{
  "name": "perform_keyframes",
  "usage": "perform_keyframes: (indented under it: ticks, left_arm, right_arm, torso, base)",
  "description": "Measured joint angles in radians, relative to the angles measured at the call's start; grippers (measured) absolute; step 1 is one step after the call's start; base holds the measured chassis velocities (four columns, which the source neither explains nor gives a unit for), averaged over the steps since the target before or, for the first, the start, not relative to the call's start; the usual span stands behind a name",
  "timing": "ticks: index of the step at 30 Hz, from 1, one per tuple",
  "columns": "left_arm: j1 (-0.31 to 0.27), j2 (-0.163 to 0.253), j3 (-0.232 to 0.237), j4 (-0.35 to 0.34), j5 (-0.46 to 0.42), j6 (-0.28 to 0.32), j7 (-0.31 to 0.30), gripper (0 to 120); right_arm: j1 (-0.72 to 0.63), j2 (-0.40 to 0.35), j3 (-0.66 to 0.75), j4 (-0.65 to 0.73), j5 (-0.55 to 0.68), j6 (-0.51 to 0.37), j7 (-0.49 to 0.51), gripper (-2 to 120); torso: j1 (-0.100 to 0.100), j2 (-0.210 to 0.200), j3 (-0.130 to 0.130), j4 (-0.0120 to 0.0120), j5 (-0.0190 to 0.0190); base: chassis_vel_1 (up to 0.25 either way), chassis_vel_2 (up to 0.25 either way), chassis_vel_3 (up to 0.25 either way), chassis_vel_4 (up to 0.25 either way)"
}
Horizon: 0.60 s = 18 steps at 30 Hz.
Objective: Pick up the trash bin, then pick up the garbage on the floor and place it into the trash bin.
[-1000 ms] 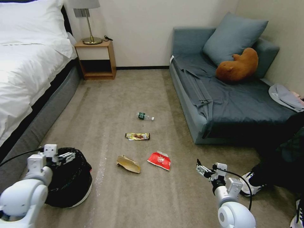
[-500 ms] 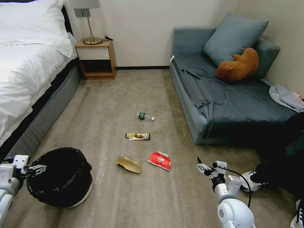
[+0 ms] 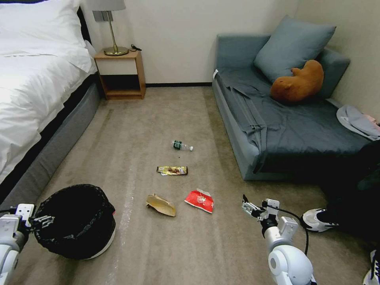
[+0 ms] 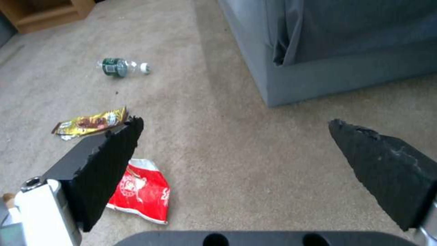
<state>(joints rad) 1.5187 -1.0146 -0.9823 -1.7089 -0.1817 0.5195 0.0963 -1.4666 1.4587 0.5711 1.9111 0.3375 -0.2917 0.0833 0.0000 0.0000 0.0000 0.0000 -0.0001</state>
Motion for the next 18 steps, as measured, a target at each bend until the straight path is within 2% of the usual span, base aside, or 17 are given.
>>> perform_keyframes:
  ticks: [2,7,8,9,12,15,17,18]
  left_arm:
    - [-0.018,-0.004,0.014,0.028,0.003,-0.002,-0.004,100]
    - [-0.033,-0.009,0.027,0.042,0.005,-0.003,-0.006,99]
    - [-0.038,-0.01,0.032,0.046,0.006,-0.003,-0.006,94]
    - [-0.038,-0.01,0.032,0.046,0.006,-0.003,-0.006,94]
    - [-0.045,-0.011,0.039,0.06,0.023,-0.002,0.009,77]
    - [-0.045,-0.011,0.039,0.065,0.033,0.001,0.02,72]
    - [-0.045,-0.011,0.035,0.08,0.047,0.006,0.035,61]
    - [-0.045,-0.011,0.035,0.08,0.047,0.006,0.035,61]
  right_arm:
    - [-0.004,-0.001,-0.001,0.0,0.001,0.004,-0.001,100]
    - [-0.01,0.001,-0.008,0.004,-0.002,0.007,-0.001,100]
    - [-0.012,0.003,-0.01,0.009,-0.001,0.008,-0.001,100]
    - [-0.012,0.003,-0.01,0.009,-0.001,0.008,-0.001,100]
    - [-0.024,0.006,-0.02,0.029,0.019,0.008,-0.003,100]
    - [-0.028,0.008,-0.022,0.04,0.032,0.008,-0.004,100]
    - [-0.037,0.012,-0.028,0.068,0.06,0.004,-0.004,100]
    - [-0.037,0.012,-0.028,0.068,0.06,0.004,-0.004,100]
  torso:
    - [0.0,0.0,0.0,-0.0001,0.0]
    - [0.0,0.0,0.0,0.0,0.0001]
    - [0.0,0.0,0.0,0.0,0.0002]
    - [0.0,0.0,0.0,0.0,0.0002]
    - [0.0,0.0,0.0,-0.0001,0.0002]
    - [0.0,0.0,0.0,-0.0001,0.0002]
    - [0.0,0.0,0.0,0.0,0.0002]
    - [0.0,0.0,0.0,0.0,0.0002]
  base:
    - [0.0,0.0,0.0,0.0]
    - [0.0,0.0,0.0,0.0]
    - [0.0,0.0,0.0,0.0]
    - [0.0,0.0,0.0,0.0]
    - [0.0,0.0,0.0,0.0]
    - [0.0,0.0,0.0,0.0]
    - [0.0,0.0,0.0,0.0]
    - [0.0,0.0,0.0,0.0]
